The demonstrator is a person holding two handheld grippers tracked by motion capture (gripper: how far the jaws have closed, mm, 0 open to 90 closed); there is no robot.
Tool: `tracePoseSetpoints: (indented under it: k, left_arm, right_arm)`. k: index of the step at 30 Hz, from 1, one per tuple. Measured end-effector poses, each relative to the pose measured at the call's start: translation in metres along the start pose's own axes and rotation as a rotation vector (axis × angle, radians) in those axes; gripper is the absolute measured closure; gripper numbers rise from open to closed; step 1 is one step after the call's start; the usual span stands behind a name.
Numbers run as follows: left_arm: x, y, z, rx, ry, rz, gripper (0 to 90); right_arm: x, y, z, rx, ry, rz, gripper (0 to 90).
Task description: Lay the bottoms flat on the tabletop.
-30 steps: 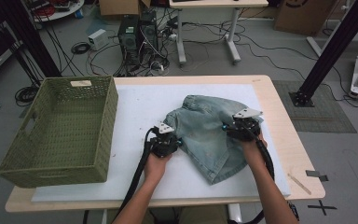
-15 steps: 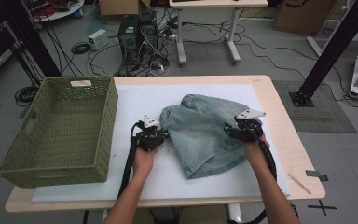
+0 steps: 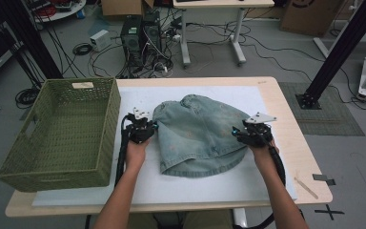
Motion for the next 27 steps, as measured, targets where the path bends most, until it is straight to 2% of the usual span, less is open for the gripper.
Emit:
tracePoseSetpoints:
  k: [2,4,6,9,12,14,17,19,22,24,27]
  left_arm:
    - [0.001,0.001,0.001,0.004,0.004,-0.004,80.3]
    - [0.001,0.003,-0.001,0.000,-0.025,-0.027,74.9]
    - [0.000,0.005,-0.005,0.011,-0.033,-0.034,56.5]
    - [-0.002,0.009,-0.012,0.041,-0.047,-0.056,47.7]
    - [-0.001,0.012,-0.023,0.098,-0.048,-0.072,44.2]
    - [0.003,0.013,-0.030,0.122,-0.058,-0.055,43.4]
    - [0.012,0.010,-0.042,0.168,-0.052,-0.015,42.9]
    - [0.019,0.007,-0.047,0.173,-0.042,0.022,39.6]
    - [0.026,0.005,-0.050,0.177,-0.033,0.052,38.0]
    - [0.031,0.003,-0.051,0.186,-0.011,0.072,36.9]
    - [0.041,-0.002,-0.054,0.189,-0.016,0.130,37.0]
  right_arm:
    - [0.002,0.005,-0.011,0.020,-0.029,-0.012,49.6]
    - [0.007,0.009,-0.024,0.039,-0.064,-0.015,49.9]
    - [0.012,0.010,-0.033,0.052,-0.088,-0.007,49.9]
    - [0.020,0.011,-0.043,0.072,-0.111,0.004,49.9]
    - [0.029,0.012,-0.051,0.081,-0.138,0.018,50.1]
    - [0.034,0.010,-0.052,0.072,-0.144,0.031,52.3]
    - [0.040,0.007,-0.049,0.050,-0.137,0.055,59.2]
    - [0.040,0.005,-0.046,0.036,-0.125,0.066,62.2]
    - [0.041,0.003,-0.045,0.030,-0.113,0.078,65.7]
    - [0.043,0.002,-0.043,0.019,-0.115,0.089,65.9]
    - [0.043,-0.001,-0.040,-0.002,-0.112,0.100,63.8]
Point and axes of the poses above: each handheld gripper's, and its own axes: y roughly backward along the jaws, x roughly out of its underside, z roughly to its left, the point moved 8 cm from there along -y, roughly forward along the jaws, and after that the axes turned 6 degrees about x, right-handed, at the moved point
